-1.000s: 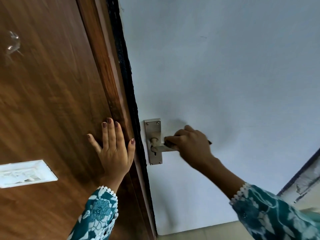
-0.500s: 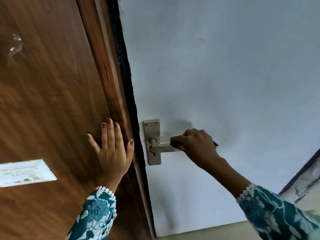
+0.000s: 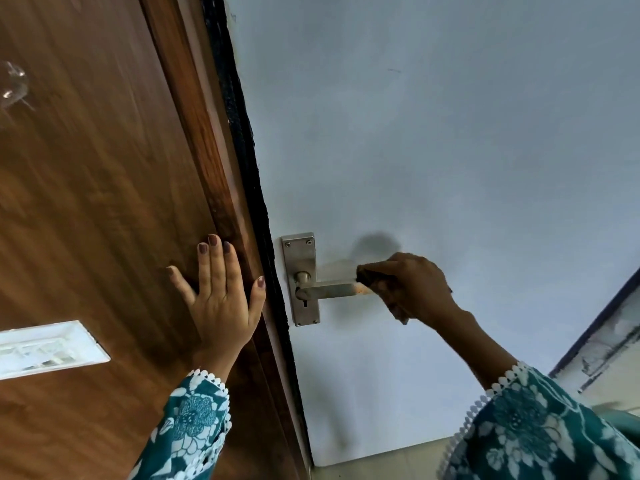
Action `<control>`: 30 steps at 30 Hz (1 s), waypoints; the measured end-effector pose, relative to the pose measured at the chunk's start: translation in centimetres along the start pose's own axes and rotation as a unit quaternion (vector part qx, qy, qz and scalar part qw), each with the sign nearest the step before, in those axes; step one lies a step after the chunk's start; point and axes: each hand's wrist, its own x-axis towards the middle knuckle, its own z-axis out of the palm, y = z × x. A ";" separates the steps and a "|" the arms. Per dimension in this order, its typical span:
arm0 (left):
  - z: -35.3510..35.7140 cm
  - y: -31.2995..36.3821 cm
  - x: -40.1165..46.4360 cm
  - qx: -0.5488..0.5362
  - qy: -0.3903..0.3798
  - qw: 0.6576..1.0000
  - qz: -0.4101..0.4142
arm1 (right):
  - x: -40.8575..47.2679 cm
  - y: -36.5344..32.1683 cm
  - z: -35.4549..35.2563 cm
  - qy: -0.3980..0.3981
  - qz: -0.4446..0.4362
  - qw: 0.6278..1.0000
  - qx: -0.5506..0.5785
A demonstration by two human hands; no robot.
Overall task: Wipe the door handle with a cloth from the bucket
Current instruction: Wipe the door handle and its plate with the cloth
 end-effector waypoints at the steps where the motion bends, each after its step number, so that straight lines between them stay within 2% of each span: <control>1: 0.0 0.0 0.0 -0.001 0.000 1.000 0.000 | -0.5 0.5 0.0 -0.014 0.062 0.992 0.106; 2: 0.0 0.0 0.0 -0.003 -0.001 1.000 0.001 | -1.0 0.8 0.3 -0.023 0.132 0.959 0.251; 4: 0.0 0.0 0.0 -0.007 -0.001 1.000 0.001 | -2.2 0.8 1.1 -0.021 0.238 0.826 0.511; 5: 0.0 0.0 0.0 -0.007 0.001 1.000 0.002 | -2.6 0.7 1.6 -0.006 0.261 0.780 0.568; 6: 0.0 0.0 0.0 -0.005 0.002 1.000 0.002 | -2.9 0.4 2.2 0.015 0.273 0.766 0.582; 10: 0.1 0.0 -0.1 -0.003 0.000 1.000 0.001 | -2.6 -0.9 3.2 0.097 0.253 0.825 0.496; 13: 0.1 0.0 -0.1 0.004 -0.005 1.000 -0.001 | -2.4 -0.9 3.9 0.120 0.241 0.830 0.489; 15: 0.1 0.1 -0.1 0.003 -0.008 1.000 -0.001 | -2.9 -0.5 4.8 0.123 0.265 0.806 0.515; 18: 0.0 0.2 0.0 0.001 -0.005 1.000 -0.001 | -3.8 -0.8 6.2 0.108 0.312 0.703 0.630; 19: 0.0 0.3 0.1 0.000 -0.003 1.000 -0.001 | -4.0 -1.0 6.3 0.108 0.312 0.688 0.646; 21: -0.1 0.3 0.2 -0.001 -0.005 1.000 -0.007 | -3.8 -1.2 6.3 0.118 0.315 0.688 0.643; 25: -0.2 0.6 0.1 -0.001 -0.010 1.000 -0.019 | -3.0 -0.6 6.0 0.140 0.292 0.764 0.558; 26: -0.2 0.6 0.1 -0.001 -0.013 1.000 -0.019 | -3.0 -0.7 6.1 0.139 0.288 0.759 0.567; 28: -0.3 0.6 0.2 0.002 -0.016 1.000 -0.017 | -3.4 -0.9 6.6 0.139 0.296 0.724 0.607; 30: -0.4 0.5 0.2 0.000 -0.019 1.000 -0.015 | -3.7 -1.3 7.4 0.137 0.336 0.655 0.663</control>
